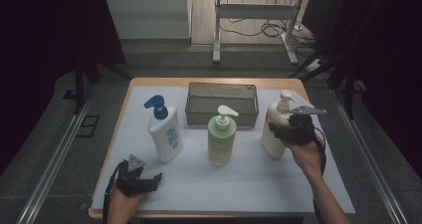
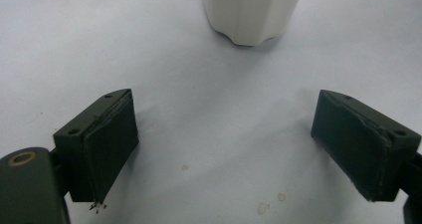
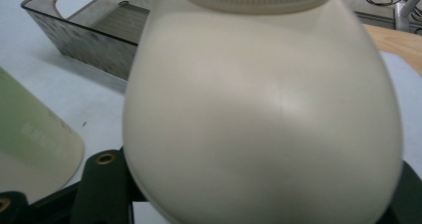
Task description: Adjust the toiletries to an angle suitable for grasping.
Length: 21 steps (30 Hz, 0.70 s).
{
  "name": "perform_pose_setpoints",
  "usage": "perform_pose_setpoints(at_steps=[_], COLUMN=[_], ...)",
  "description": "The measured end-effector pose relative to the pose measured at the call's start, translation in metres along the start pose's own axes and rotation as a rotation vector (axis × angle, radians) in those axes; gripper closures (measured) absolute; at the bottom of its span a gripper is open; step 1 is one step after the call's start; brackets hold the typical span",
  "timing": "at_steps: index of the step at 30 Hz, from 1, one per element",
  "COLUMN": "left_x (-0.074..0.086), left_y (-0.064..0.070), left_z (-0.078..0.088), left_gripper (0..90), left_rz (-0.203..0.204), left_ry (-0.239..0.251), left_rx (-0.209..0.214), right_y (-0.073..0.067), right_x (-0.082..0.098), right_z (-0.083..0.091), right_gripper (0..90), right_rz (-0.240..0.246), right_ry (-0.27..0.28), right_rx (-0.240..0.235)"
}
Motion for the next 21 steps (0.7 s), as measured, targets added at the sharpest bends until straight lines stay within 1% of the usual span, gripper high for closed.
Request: perform_pose_setpoints(at_steps=[7, 13, 15, 21], left_x=[0.000, 0.000, 0.000, 0.000], left_y=[0.000, 0.000, 0.000, 0.000], left_z=[0.000, 0.000, 0.000, 0.000], left_gripper=[10.7, 10.7, 10.7, 10.7], left_rz=[0.000, -0.004, 0.004, 0.002], left_ry=[0.000, 0.000, 0.002, 0.002], left_rx=[0.000, 0.000, 0.000, -0.001], right_y=[-0.005, -0.009, -0.010, -0.014], right_x=[-0.008, -0.018, -0.021, -0.030], right_z=[0.014, 0.024, 0.026, 0.030], right_gripper=[36.7, 36.7, 36.7, 36.7], right_rz=[0.014, 0.026, 0.024, 0.030], right_ry=[-0.002, 0.009, 0.012, 0.022], right_rx=[-0.015, -0.024, -0.030, -0.050])
Point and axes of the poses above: each handheld gripper's, and its own axes: z roughly backward along the jaws, x roughly out of its underside, y roughly to its right, the point moved 7 cm from there along -z, roughly forward along the jaws, and after that the axes turned 6 degrees about -x, right-handed, at the moved point
